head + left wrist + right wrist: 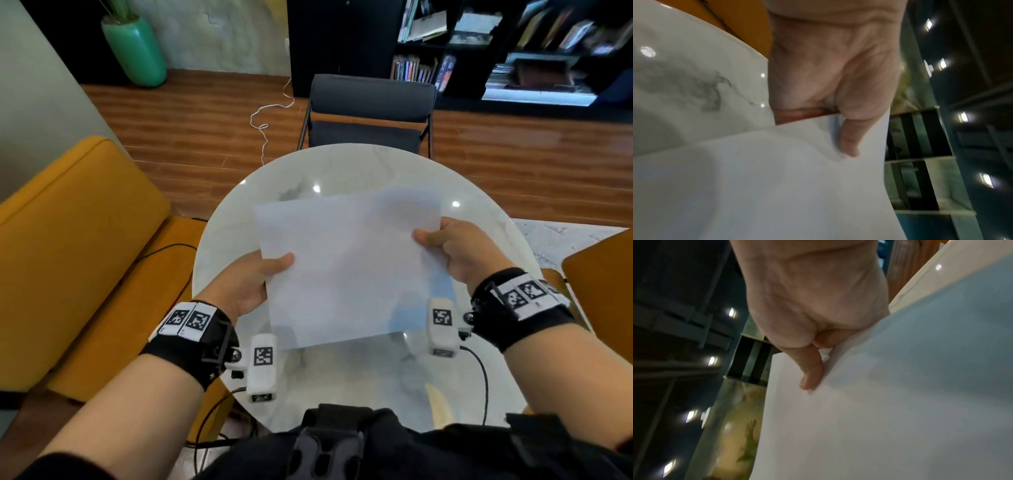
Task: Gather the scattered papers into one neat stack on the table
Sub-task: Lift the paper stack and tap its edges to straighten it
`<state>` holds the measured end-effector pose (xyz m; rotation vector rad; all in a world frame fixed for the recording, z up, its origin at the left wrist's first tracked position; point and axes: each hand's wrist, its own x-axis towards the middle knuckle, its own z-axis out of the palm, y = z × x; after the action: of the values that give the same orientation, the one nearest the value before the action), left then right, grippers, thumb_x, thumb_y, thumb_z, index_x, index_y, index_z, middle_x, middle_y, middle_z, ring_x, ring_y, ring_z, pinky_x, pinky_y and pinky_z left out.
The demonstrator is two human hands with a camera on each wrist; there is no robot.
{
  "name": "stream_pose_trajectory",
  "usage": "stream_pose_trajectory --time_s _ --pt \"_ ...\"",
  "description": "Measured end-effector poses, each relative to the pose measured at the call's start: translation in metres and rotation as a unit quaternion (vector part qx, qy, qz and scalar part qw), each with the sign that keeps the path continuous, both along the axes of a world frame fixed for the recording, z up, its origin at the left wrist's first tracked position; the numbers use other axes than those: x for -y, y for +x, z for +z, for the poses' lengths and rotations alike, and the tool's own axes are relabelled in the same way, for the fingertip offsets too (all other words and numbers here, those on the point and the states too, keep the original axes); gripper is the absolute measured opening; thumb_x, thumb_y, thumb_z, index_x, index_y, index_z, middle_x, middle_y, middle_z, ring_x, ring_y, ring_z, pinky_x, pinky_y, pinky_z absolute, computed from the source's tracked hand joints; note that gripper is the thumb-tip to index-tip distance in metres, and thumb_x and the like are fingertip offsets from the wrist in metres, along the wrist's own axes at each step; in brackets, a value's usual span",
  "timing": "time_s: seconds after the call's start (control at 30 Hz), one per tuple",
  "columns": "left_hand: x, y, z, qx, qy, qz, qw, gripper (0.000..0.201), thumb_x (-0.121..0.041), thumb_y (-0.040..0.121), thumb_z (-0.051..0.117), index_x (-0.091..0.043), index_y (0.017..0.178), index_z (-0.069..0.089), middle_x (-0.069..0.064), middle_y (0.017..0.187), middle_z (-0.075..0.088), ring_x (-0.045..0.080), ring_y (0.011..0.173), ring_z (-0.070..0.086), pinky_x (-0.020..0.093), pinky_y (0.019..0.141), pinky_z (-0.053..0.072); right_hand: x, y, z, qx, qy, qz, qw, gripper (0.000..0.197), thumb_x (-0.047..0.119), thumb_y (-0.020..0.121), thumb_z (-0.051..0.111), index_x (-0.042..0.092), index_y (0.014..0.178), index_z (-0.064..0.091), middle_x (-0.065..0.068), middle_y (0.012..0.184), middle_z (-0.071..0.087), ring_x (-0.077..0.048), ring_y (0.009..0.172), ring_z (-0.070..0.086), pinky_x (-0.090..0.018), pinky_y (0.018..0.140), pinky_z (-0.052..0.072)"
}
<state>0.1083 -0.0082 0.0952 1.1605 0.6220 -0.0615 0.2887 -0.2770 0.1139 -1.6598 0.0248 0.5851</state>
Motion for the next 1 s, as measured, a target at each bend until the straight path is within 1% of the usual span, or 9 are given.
stream_pose_trajectory --time_s 0.13,0.23,0.3,0.37,0.5,0.63,0.73,0.87,1.0 --pt "0.014 0.014 -0.003 -0.017 0.127 0.074 0.989 0.022 -0.015 0.095 0.063 -0.012 0.117 0.067 0.008 0.114 0.073 0.026 0.101 0.069 0.037 0.088 0.054 -0.010 -0.013 -0.013 0.061 -0.006 -0.029 0.998 0.022 0.003 0.083 0.068 0.003 0.105 0.066 -0.011 0.093 0.072 -0.027 0.079 0.067 -0.038 0.075 0.056" --pt "0.023 0.020 -0.002 0.026 0.196 0.135 0.971 0.015 -0.017 0.096 0.062 -0.018 0.111 0.064 -0.005 0.101 0.070 0.012 0.091 0.067 0.026 0.080 0.053 -0.017 -0.027 -0.017 0.142 0.023 -0.087 0.986 0.023 -0.003 0.083 0.064 0.017 0.096 0.067 0.001 0.092 0.071 -0.011 0.077 0.067 -0.026 0.073 0.054" --pt "0.022 0.018 -0.009 0.049 0.206 0.148 0.966 0.015 -0.015 0.094 0.064 -0.021 0.108 0.065 -0.011 0.099 0.070 0.002 0.089 0.067 0.016 0.078 0.053 -0.017 -0.034 -0.023 0.156 0.029 -0.107 0.981 0.028 -0.004 0.085 0.062 0.023 0.090 0.063 0.008 0.089 0.069 0.000 0.075 0.065 -0.017 0.073 0.052" --pt "0.020 0.012 -0.021 0.042 0.197 0.138 0.970 0.020 -0.012 0.093 0.065 -0.020 0.111 0.065 -0.010 0.100 0.071 0.001 0.090 0.067 0.015 0.079 0.053 -0.013 -0.040 -0.035 0.147 0.023 -0.105 0.983 0.031 -0.006 0.086 0.059 0.025 0.091 0.061 0.010 0.091 0.068 0.004 0.075 0.065 -0.014 0.074 0.051" --pt "0.023 0.002 -0.050 -0.015 0.162 0.118 0.980 0.026 -0.010 0.093 0.065 -0.016 0.118 0.065 0.000 0.108 0.072 0.022 0.107 0.067 0.029 0.089 0.052 -0.005 -0.046 -0.071 0.100 -0.039 -0.059 0.992 0.036 -0.007 0.087 0.055 0.028 0.094 0.060 0.011 0.094 0.067 -0.004 0.085 0.064 -0.025 0.081 0.047" --pt "0.021 0.001 -0.057 -0.021 0.161 0.119 0.980 0.025 -0.012 0.091 0.067 -0.019 0.115 0.066 0.001 0.112 0.072 0.019 0.104 0.067 0.028 0.087 0.051 -0.002 -0.042 -0.077 0.099 -0.049 -0.053 0.992 0.032 -0.003 0.085 0.055 0.017 0.109 0.061 0.002 0.102 0.069 -0.016 0.094 0.065 -0.030 0.084 0.049" --pt "0.021 0.001 -0.063 -0.026 0.160 0.112 0.980 0.019 -0.014 0.092 0.067 -0.024 0.108 0.067 -0.004 0.106 0.073 0.016 0.099 0.069 0.026 0.081 0.052 -0.002 -0.042 -0.076 0.107 -0.056 -0.041 0.992 0.033 -0.001 0.086 0.054 0.024 0.108 0.061 0.005 0.102 0.069 -0.016 0.096 0.064 -0.030 0.085 0.050" --pt "0.026 0.008 -0.064 -0.039 0.177 0.143 0.973 0.017 -0.014 0.091 0.067 -0.025 0.103 0.066 -0.006 0.102 0.072 0.017 0.098 0.068 0.026 0.083 0.053 -0.006 -0.041 -0.074 0.110 -0.072 -0.035 0.991 0.031 0.013 0.078 0.059 0.028 0.105 0.062 0.002 0.106 0.070 -0.021 0.101 0.066 -0.045 0.093 0.052" --pt "0.021 0.017 -0.043 -0.016 0.239 0.143 0.960 0.014 -0.013 0.092 0.066 -0.022 0.103 0.065 -0.011 0.093 0.067 0.004 0.086 0.062 0.015 0.071 0.047 -0.008 -0.025 -0.044 0.194 -0.071 -0.088 0.974 0.046 0.006 0.081 0.066 0.015 0.122 0.049 0.007 0.106 0.061 -0.009 0.095 0.060 -0.025 0.088 0.051"
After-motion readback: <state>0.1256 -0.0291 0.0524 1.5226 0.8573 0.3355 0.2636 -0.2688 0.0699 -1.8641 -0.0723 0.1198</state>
